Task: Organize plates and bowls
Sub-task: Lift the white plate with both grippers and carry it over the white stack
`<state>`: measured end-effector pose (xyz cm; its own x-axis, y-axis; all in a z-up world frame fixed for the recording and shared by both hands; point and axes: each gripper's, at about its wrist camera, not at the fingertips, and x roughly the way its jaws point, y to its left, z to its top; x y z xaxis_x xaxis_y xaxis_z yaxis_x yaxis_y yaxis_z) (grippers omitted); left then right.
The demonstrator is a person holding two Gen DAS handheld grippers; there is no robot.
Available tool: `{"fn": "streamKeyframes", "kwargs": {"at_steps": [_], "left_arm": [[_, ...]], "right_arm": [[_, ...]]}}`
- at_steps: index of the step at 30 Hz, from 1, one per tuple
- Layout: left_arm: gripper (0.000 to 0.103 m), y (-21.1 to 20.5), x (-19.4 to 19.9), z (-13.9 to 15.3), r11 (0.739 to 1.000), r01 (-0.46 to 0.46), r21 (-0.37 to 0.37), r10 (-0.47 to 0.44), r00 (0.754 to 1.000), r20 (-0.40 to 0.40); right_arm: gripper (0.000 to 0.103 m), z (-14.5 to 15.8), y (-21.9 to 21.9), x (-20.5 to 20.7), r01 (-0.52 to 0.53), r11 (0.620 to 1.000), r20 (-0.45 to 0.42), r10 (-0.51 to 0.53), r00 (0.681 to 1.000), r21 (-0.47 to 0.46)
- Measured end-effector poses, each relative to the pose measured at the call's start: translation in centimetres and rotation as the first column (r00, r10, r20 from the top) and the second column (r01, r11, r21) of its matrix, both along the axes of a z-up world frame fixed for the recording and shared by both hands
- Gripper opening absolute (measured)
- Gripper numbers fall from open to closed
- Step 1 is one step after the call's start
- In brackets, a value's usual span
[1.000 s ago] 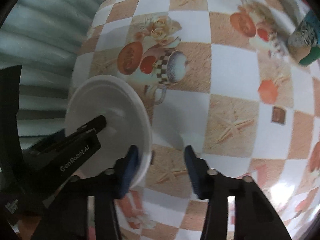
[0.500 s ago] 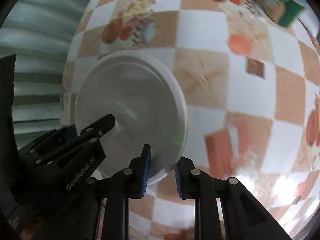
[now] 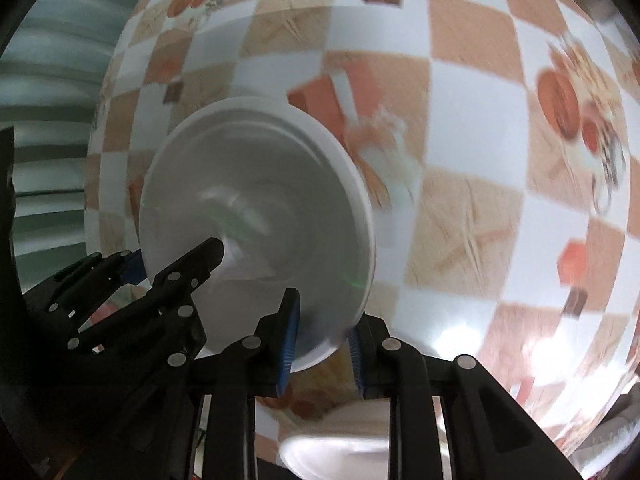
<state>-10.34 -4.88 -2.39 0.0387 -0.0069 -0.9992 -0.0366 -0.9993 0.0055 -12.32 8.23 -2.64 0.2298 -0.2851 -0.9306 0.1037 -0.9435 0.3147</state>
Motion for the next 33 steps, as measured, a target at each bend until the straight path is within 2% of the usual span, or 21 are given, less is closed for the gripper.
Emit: {"fn": "streamKeyframes", "kwargs": {"at_steps": [2, 5, 9, 11, 13, 15, 16, 23, 24, 27, 32, 33], "left_arm": [[0.032, 0.7, -0.3, 0.1, 0.999, 0.020, -0.031, -0.020, 1.000, -0.016], [0.032, 0.1, -0.8, 0.4, 0.999, 0.012, -0.032, -0.013, 0.999, -0.037], [0.040, -2.0, -2.3, 0.0, 1.000, 0.004, -0.026, -0.005, 0.999, -0.034], [0.040, -1.6, -2.8, -0.3, 1.000, 0.013, -0.025, -0.014, 0.999, -0.037], [0.033, -0.9, -2.7, -0.6, 1.000, 0.008, 0.014, -0.008, 1.000, -0.017], [0.032, -0.7, -3.5, -0.3, 1.000, -0.011, 0.021, 0.012, 1.000, -0.019], [0.032, -0.3, -3.3, -0.4, 1.000, -0.019, 0.022, 0.019, 1.000, -0.014], [0.033, 0.6, -1.5, -0.9, 1.000, -0.028, -0.001, 0.028, 1.000, -0.001], [0.033, 0.1, -0.9, -1.0, 0.999, -0.037, -0.001, 0.037, 0.999, 0.002], [0.034, -0.1, -1.8, -1.2, 0.998, -0.058, 0.002, 0.058, 0.998, 0.016], [0.034, -0.1, -1.4, 0.0, 0.997, -0.083, -0.011, 0.083, 0.997, -0.010], [0.034, 0.7, -1.0, 0.8, 0.996, -0.087, -0.011, 0.086, 0.996, -0.015]], "right_arm": [[0.025, -0.1, 0.8, 0.7, 0.022, 1.000, 0.012, -0.022, 1.000, -0.010], [0.025, 0.1, 1.9, 0.5, 0.023, 1.000, -0.002, -0.023, 1.000, 0.005], [0.025, 0.3, 3.9, 0.0, 0.066, 0.998, -0.021, -0.066, 0.998, -0.005], [0.025, 0.5, 4.3, -0.2, 0.093, 0.996, -0.010, -0.093, 0.996, -0.014], [0.025, 0.6, 5.2, -0.2, 0.103, 0.994, -0.004, -0.103, 0.995, -0.022], [0.022, 0.6, 5.7, -0.2, 0.101, 0.994, 0.006, -0.100, 0.995, -0.040], [0.017, 0.6, 5.6, -0.2, 0.092, 0.995, 0.008, -0.091, 0.996, -0.046], [0.017, 0.6, 6.0, 0.3, 0.086, 0.995, 0.022, -0.085, 0.996, -0.049], [0.017, 0.5, 4.2, 0.1, 0.075, 0.996, 0.023, -0.074, 0.997, -0.045], [0.017, 0.6, 4.0, 0.1, 0.074, 0.996, 0.030, -0.073, 0.997, -0.042], [0.017, 1.3, 3.3, 0.4, 0.075, 0.995, 0.017, -0.074, 0.997, -0.061], [0.017, 1.1, 2.1, 0.0, 0.070, 0.995, 0.013, -0.069, 0.998, -0.064]]}}
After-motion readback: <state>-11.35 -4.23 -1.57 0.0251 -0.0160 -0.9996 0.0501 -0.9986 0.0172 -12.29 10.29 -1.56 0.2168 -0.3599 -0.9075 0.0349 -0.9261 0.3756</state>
